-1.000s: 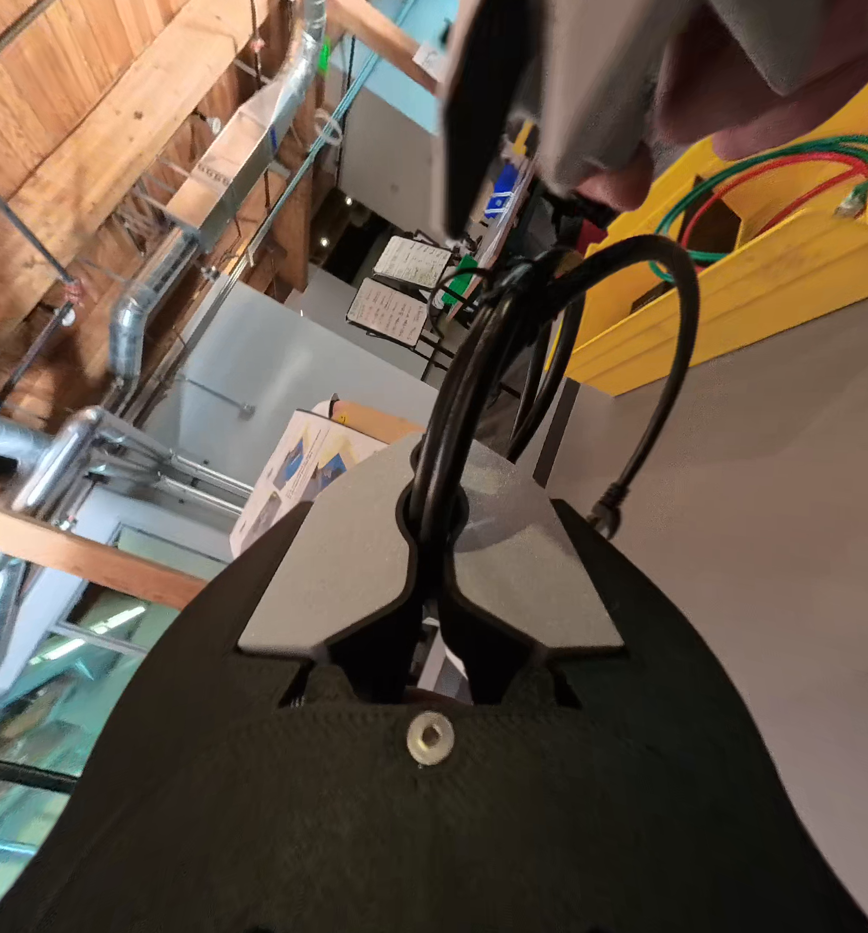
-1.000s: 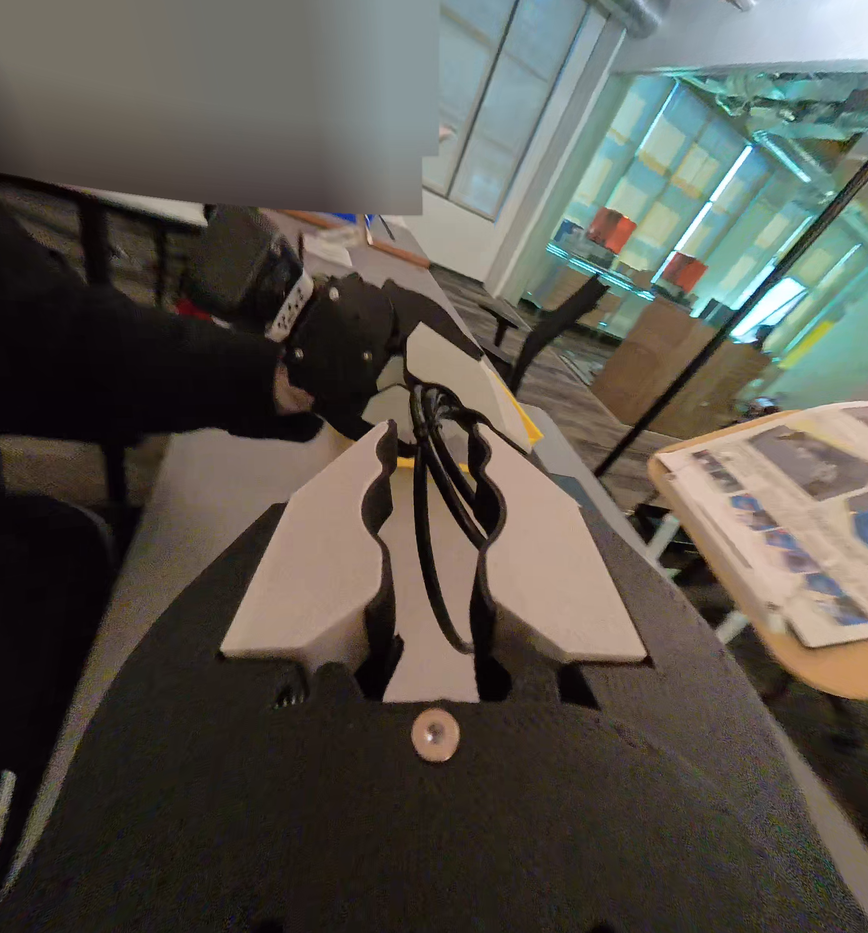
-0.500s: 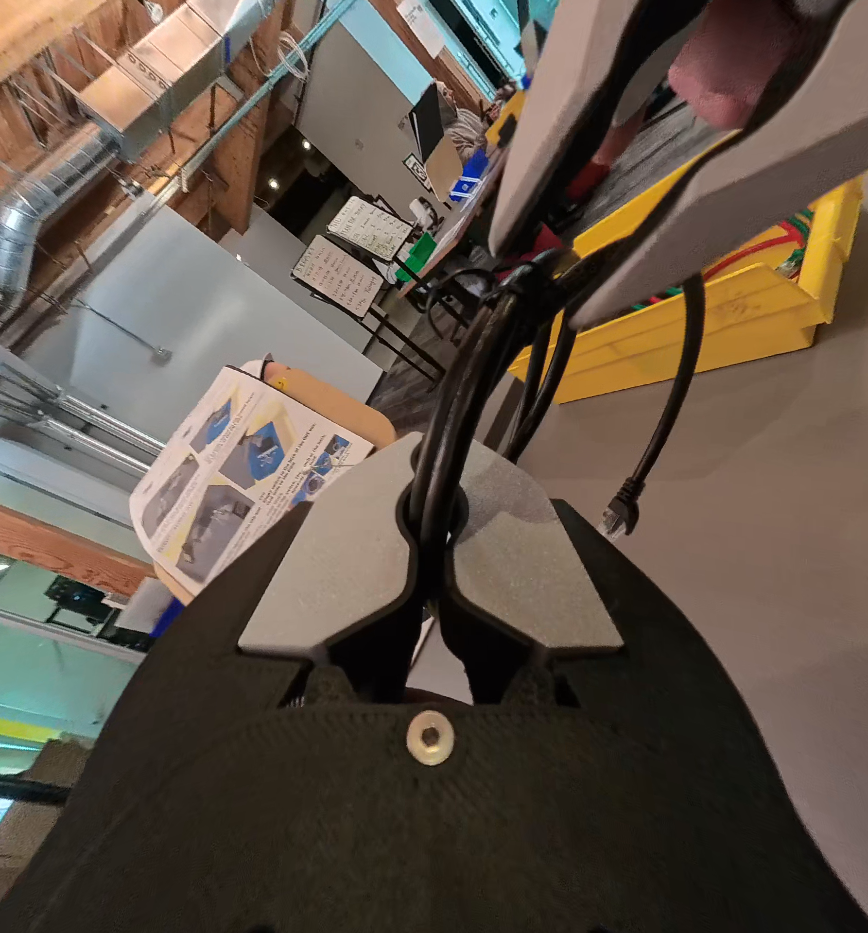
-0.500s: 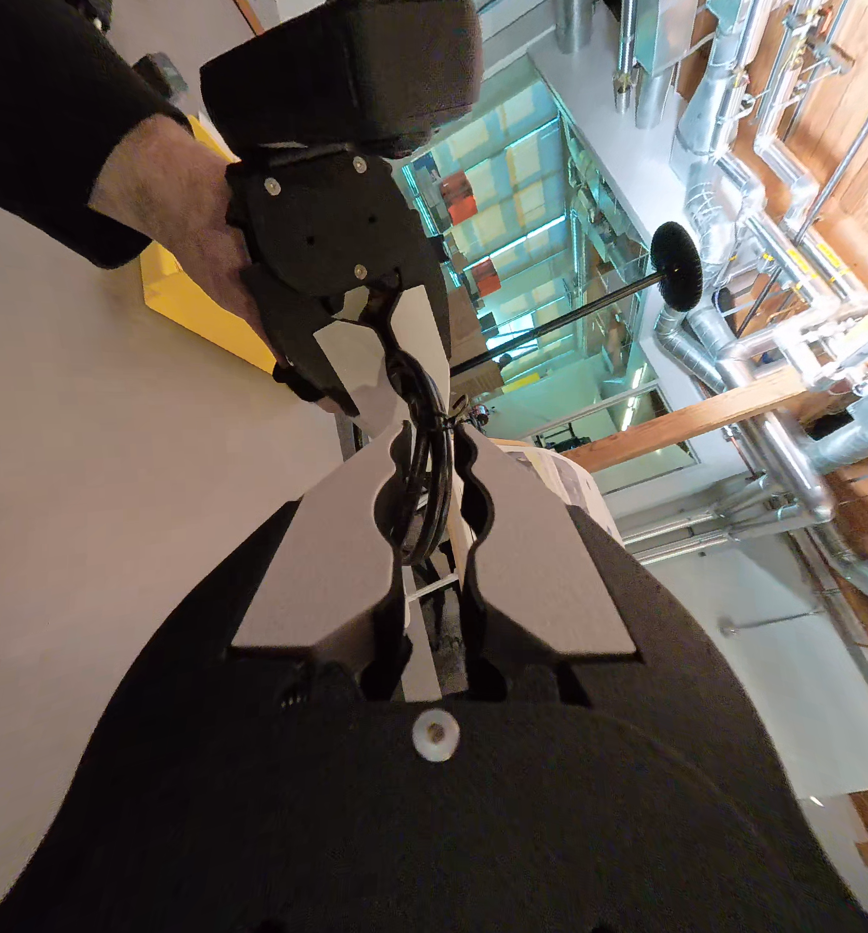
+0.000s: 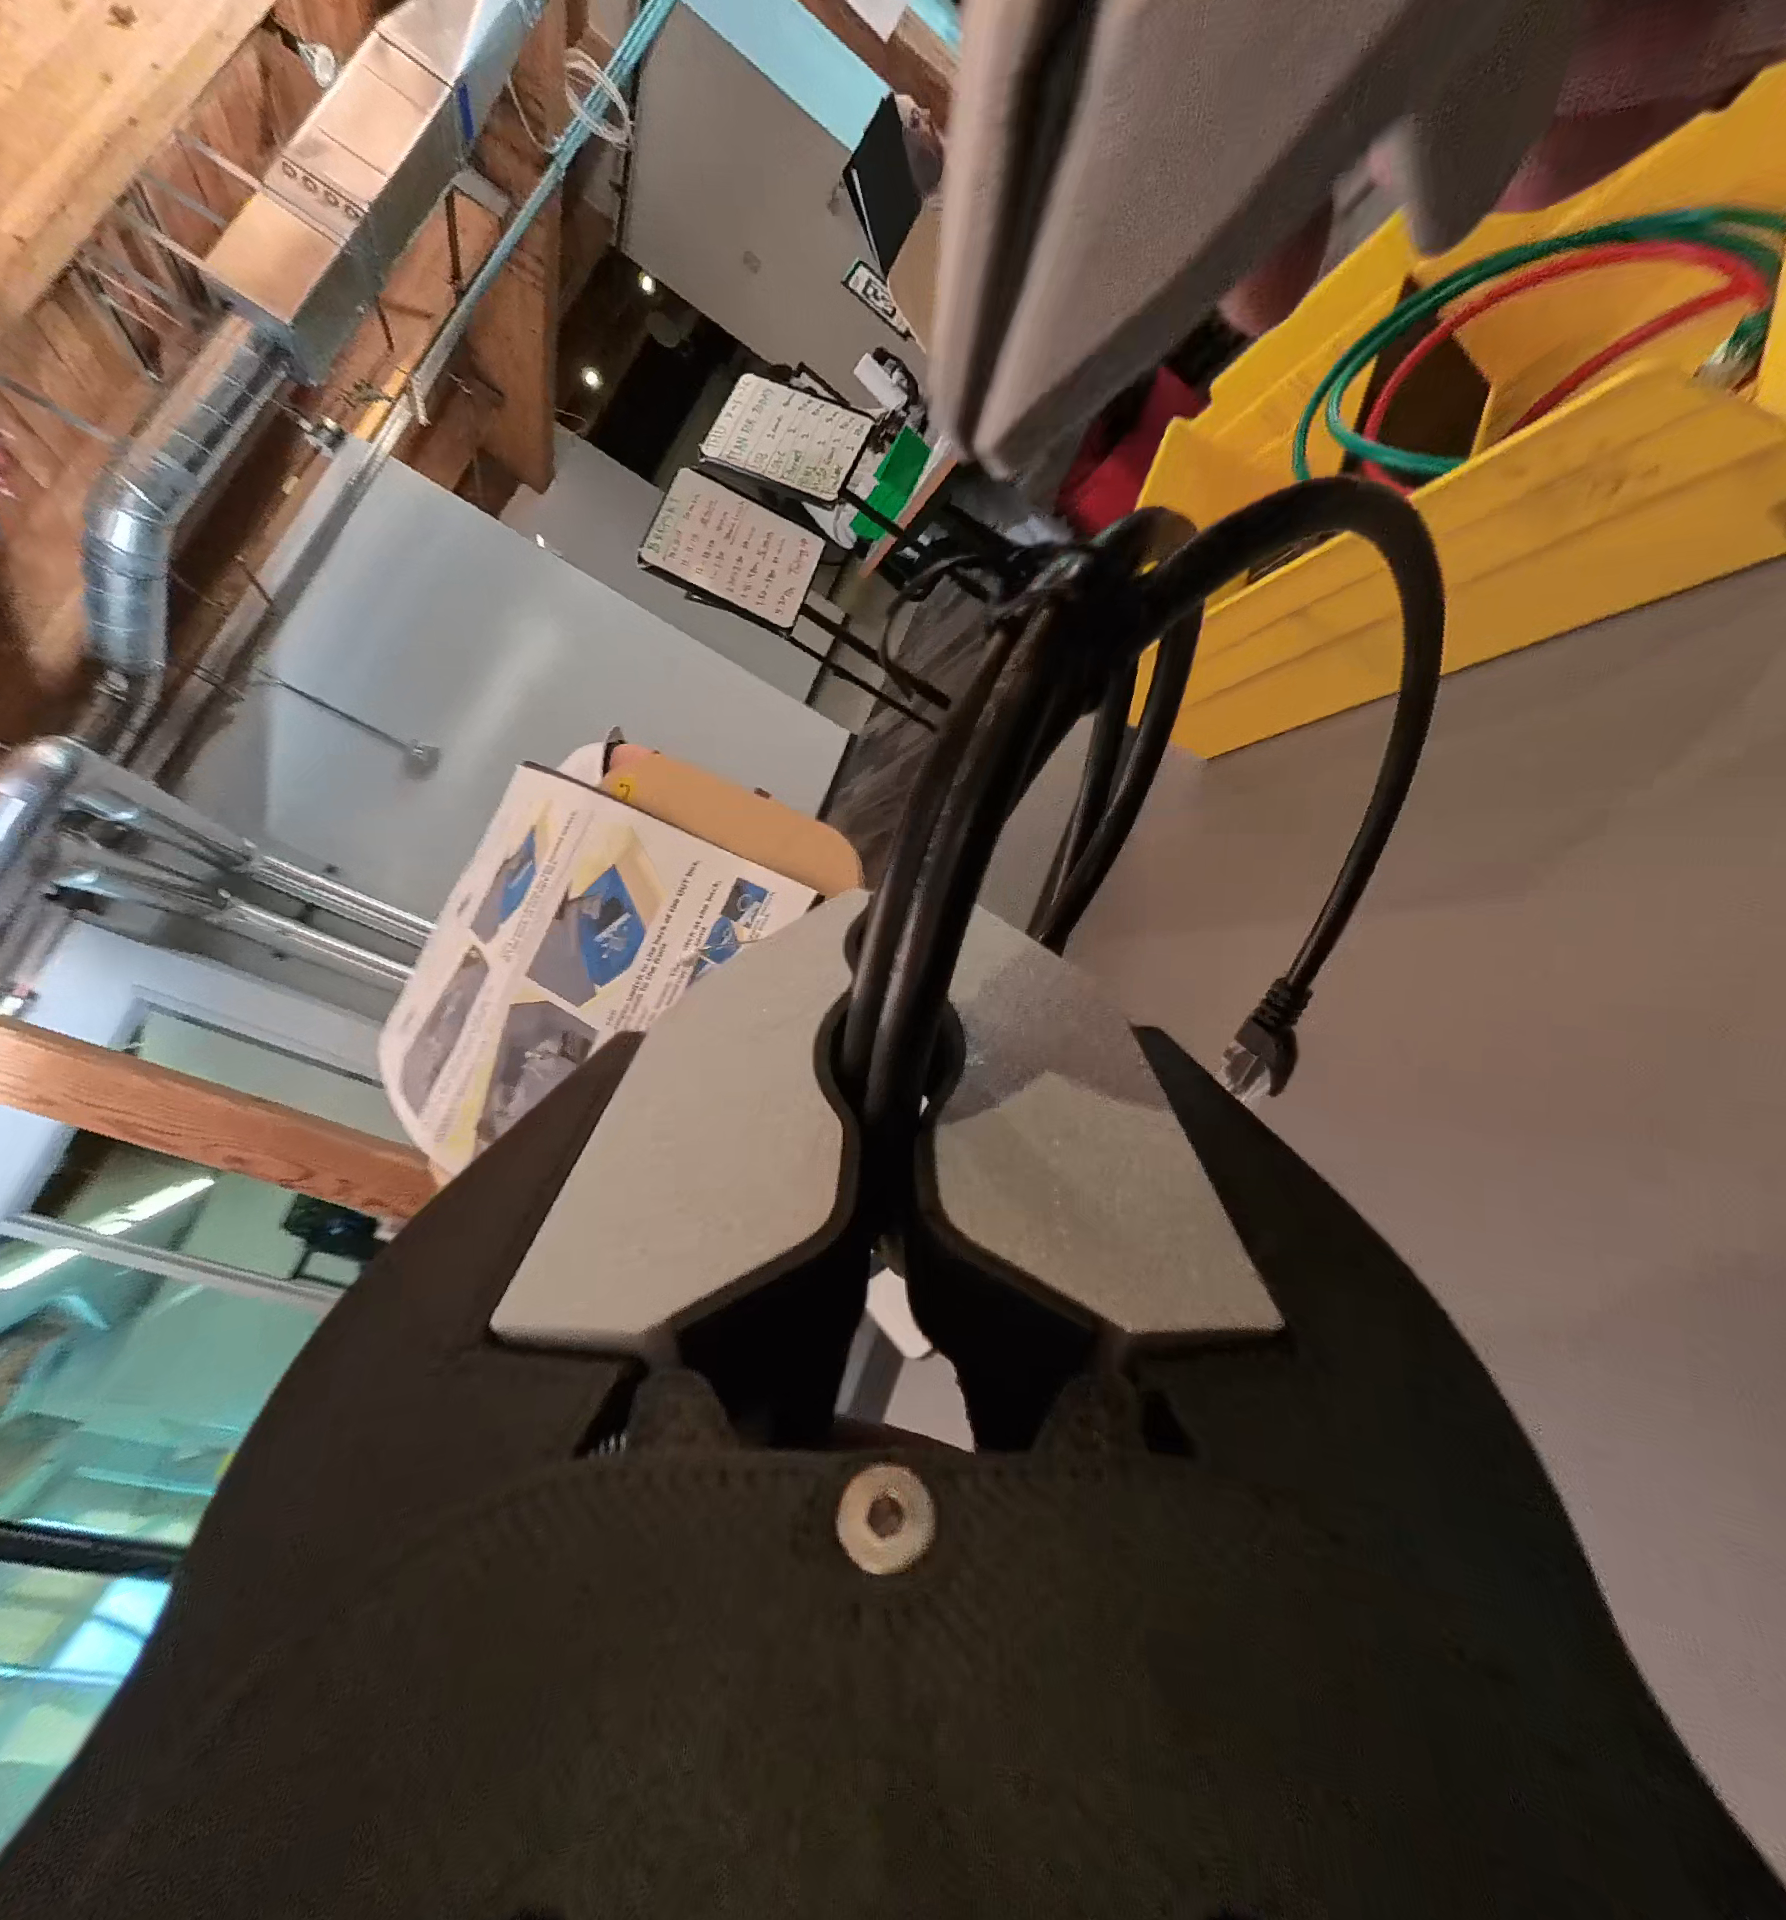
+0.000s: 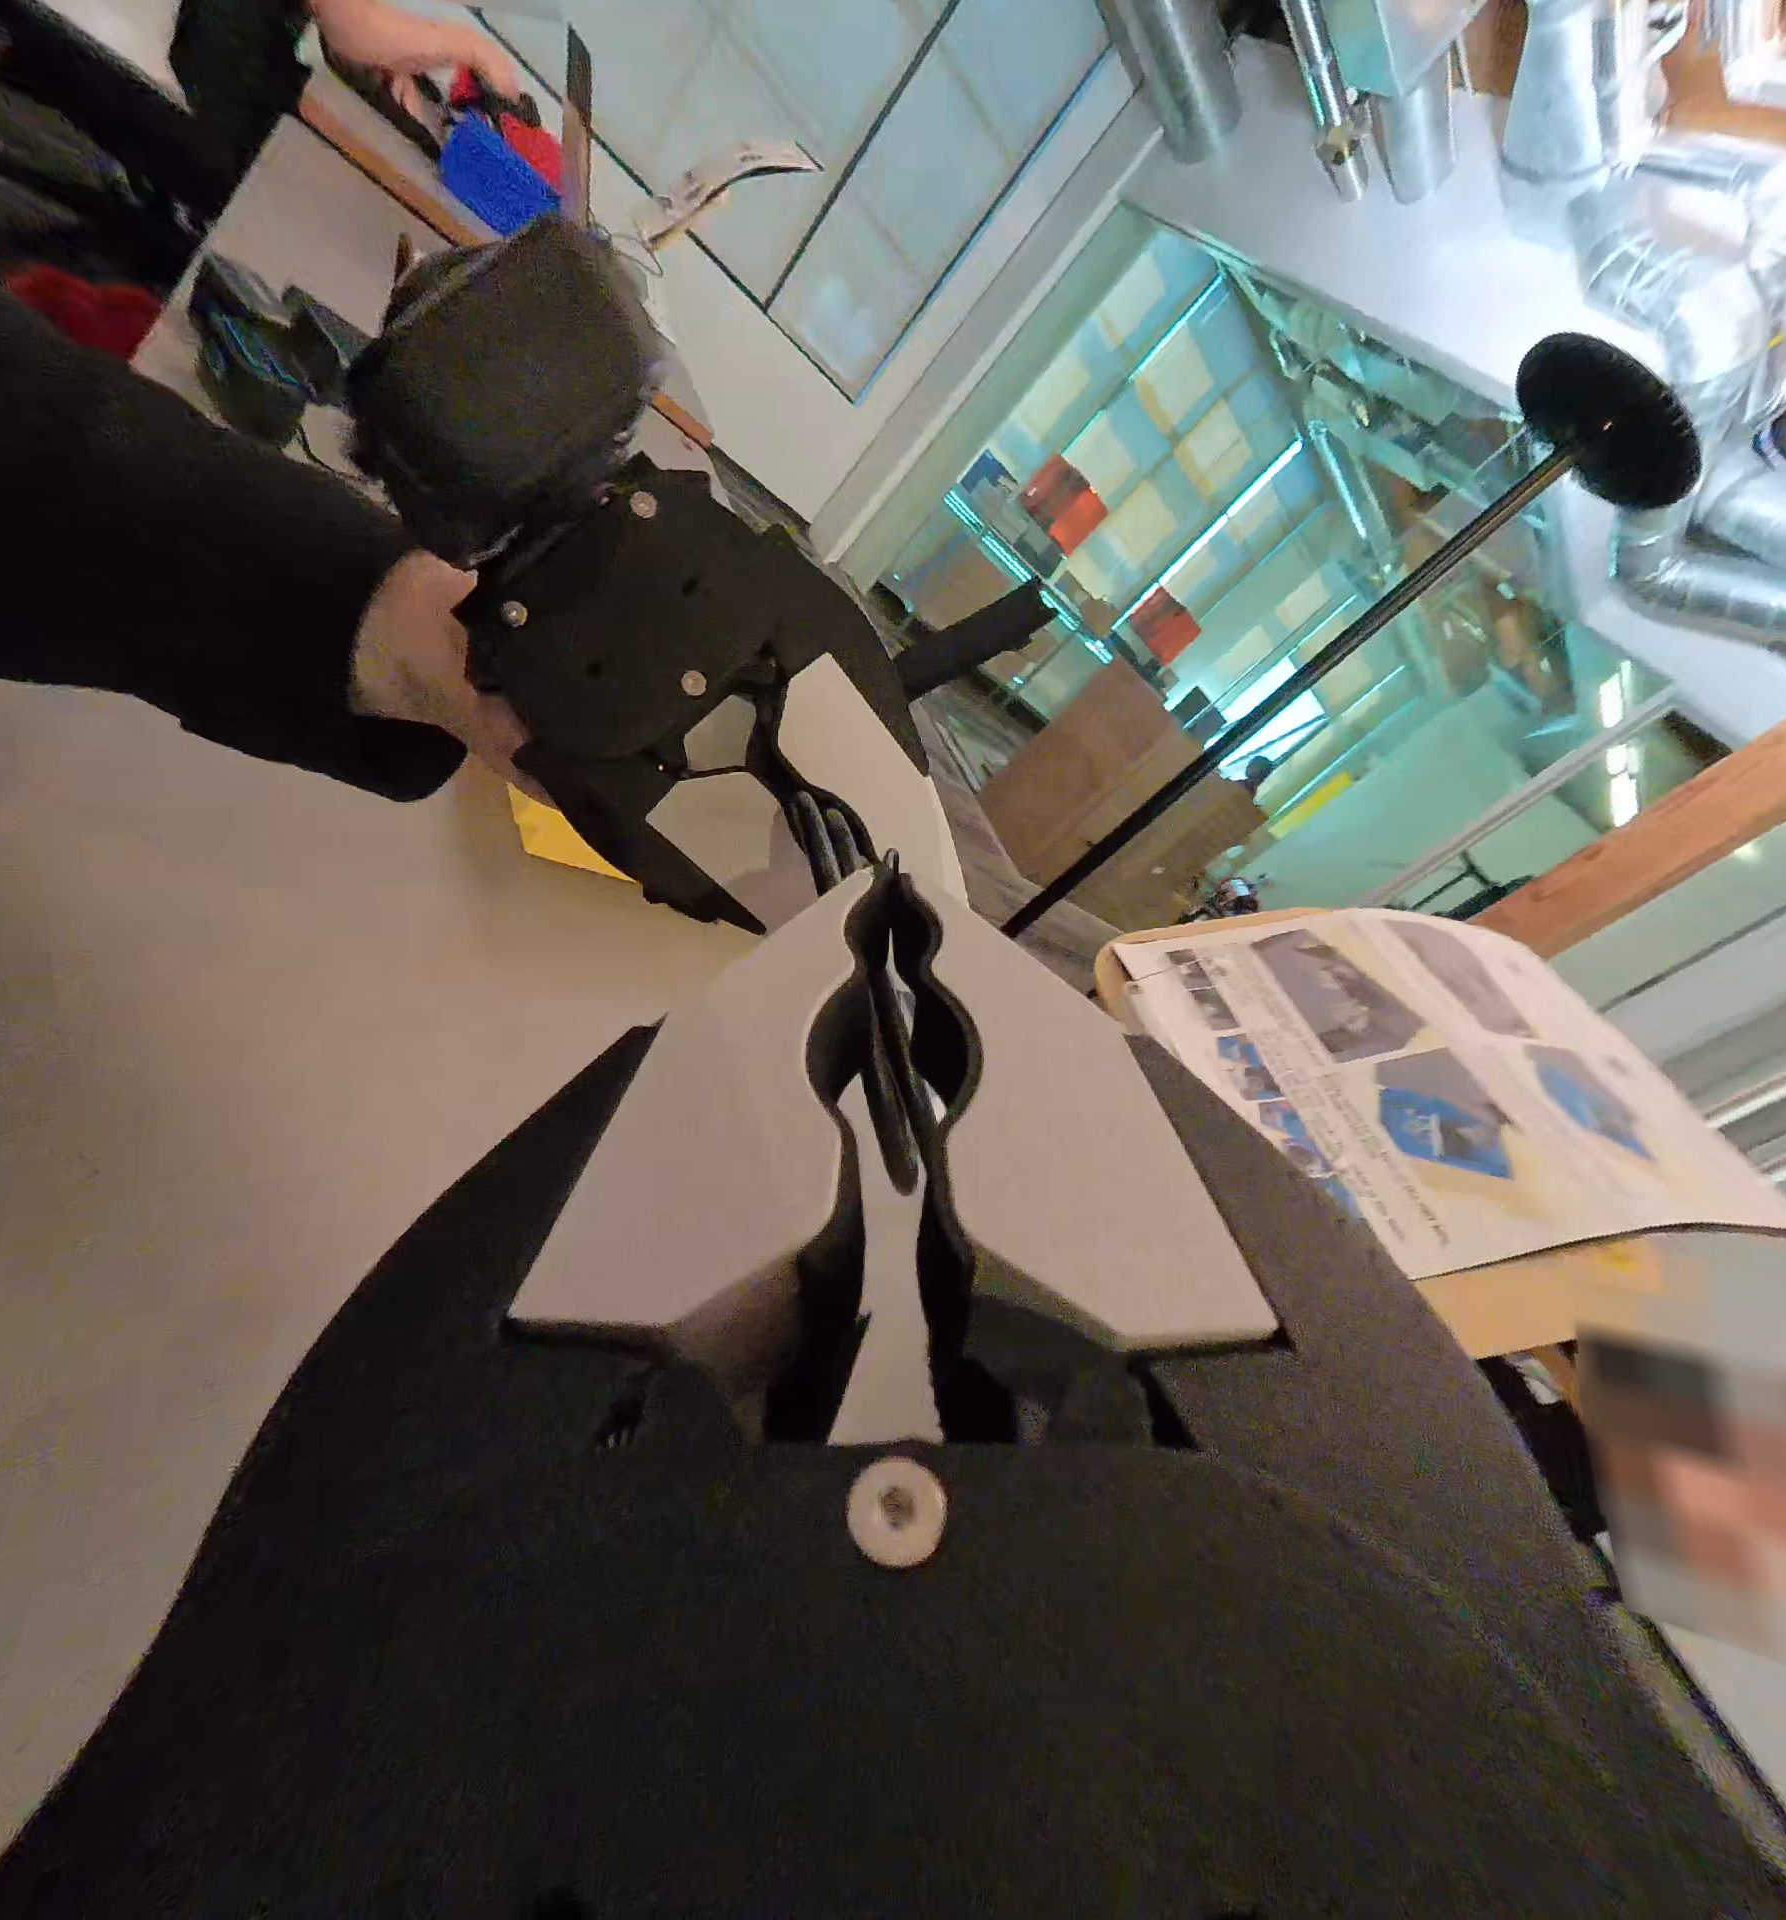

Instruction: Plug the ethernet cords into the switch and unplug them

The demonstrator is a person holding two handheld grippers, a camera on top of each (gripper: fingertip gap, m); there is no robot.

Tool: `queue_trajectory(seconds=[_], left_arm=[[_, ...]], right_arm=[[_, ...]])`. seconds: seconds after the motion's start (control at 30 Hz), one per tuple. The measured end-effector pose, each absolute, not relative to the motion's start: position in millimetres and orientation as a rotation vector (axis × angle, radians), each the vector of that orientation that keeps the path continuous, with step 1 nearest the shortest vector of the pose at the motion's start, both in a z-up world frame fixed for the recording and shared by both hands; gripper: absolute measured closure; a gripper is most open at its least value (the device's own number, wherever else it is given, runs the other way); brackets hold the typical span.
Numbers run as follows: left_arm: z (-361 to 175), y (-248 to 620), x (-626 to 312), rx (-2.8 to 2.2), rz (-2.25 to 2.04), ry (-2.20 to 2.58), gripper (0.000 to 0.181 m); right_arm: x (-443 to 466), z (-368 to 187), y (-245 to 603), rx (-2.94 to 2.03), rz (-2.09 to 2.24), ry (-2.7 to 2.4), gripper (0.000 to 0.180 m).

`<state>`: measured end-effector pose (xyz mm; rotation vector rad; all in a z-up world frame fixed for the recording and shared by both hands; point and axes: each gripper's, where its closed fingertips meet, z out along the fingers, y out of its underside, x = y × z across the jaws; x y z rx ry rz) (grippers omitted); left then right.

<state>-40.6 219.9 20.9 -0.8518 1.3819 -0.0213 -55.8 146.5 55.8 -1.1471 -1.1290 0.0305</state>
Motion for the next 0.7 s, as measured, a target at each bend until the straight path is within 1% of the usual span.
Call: queue_trajectory(seconds=[0.1, 0.17, 0.2, 0.27, 0.37, 0.43, 0.53, 0.57, 0.6, 0.7], left_arm=[[16, 220, -38, -0.858, -0.011, 1.400, 0.180], [13, 219, -37, -0.888, -0.068, 1.406, 0.181], [12, 220, -37, -0.904, -0.093, 1.409, 0.181], [10, 219, -36, -0.936, -0.138, 1.420, 0.181], [4, 219, -34, -0.987, -0.172, 1.449, 0.181], [2, 217, -33, -1.003, -0.188, 1.463, 0.181], [-4, 216, -31, -1.011, -0.172, 1.489, 0.181], [-6, 216, -31, -1.012, -0.163, 1.494, 0.181], [-6, 216, -30, -1.013, -0.163, 1.493, 0.181], [-8, 213, -29, -1.043, -0.238, 1.499, 0.181]], right_arm=[[-52, 49, 146, -1.151, 0.135, -1.133, 0.180], [-53, 47, 143, -1.124, 0.105, -1.168, 0.157], [-54, 43, 143, -1.117, 0.055, -1.202, 0.153], [-55, 35, 144, -1.089, -0.086, -1.273, 0.153], [-53, 35, 150, -1.057, -0.240, -1.280, 0.162], [-51, 39, 152, -1.036, -0.276, -1.252, 0.171], [-51, 40, 152, -1.029, -0.286, -1.247, 0.175], [-51, 37, 153, -1.031, -0.310, -1.259, 0.179], [-52, 34, 154, -1.030, -0.329, -1.278, 0.179], [-57, 28, 150, -1.025, -0.335, -1.327, 0.162]])
